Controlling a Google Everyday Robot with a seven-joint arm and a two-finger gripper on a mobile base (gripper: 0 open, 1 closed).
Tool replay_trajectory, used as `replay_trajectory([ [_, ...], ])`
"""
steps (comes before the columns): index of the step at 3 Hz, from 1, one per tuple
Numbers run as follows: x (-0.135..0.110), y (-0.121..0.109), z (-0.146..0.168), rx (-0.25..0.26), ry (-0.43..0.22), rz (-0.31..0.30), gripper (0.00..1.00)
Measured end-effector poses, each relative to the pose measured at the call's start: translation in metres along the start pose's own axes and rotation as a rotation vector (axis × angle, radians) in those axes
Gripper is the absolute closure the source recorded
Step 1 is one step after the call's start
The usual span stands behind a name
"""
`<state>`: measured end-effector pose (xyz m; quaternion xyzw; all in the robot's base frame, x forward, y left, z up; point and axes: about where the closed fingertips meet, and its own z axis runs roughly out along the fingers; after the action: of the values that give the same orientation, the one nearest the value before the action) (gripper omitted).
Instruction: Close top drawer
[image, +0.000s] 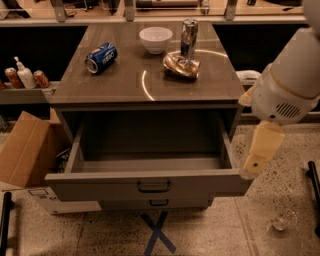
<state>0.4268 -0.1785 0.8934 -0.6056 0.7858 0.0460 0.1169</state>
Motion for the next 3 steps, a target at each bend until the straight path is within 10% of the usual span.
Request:
replay_trajectory([
  [3, 0.009, 0.062, 0.124, -0.195, 0.081, 0.089, 0.63],
])
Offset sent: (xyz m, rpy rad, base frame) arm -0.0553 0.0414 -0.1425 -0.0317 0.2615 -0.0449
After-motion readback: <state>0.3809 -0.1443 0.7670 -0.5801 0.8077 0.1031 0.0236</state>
